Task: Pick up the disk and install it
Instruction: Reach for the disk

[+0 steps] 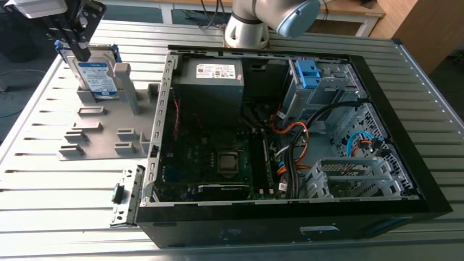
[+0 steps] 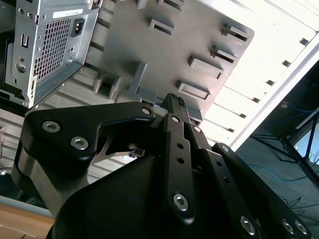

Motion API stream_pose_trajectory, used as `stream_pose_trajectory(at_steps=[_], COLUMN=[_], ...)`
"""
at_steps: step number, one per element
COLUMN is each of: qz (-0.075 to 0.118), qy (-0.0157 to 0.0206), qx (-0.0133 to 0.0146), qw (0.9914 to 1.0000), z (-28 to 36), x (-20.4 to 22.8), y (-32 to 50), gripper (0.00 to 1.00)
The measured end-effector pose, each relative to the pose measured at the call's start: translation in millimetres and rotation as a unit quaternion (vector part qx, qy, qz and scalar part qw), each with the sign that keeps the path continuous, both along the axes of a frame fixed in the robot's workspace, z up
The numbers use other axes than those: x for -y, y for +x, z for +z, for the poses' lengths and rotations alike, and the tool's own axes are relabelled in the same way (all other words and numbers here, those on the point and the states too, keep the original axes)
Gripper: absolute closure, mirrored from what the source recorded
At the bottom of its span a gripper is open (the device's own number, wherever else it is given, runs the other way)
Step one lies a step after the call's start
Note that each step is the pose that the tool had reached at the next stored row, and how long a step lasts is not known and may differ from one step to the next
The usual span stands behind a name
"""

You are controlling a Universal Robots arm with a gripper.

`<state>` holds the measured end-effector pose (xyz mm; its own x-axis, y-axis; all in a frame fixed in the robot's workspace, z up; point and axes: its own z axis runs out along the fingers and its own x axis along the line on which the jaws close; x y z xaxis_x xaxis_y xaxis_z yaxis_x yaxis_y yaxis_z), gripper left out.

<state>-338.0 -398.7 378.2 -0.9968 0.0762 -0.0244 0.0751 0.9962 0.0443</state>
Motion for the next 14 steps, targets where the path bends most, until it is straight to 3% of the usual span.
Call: stream_pose_trajectory(at_steps=[14], qz=[0.0], qy=[0.0], qx=[0.0], qw=[1.0], z=[-1.0], x=[0.0], y=[-8.7], gripper=[0.89])
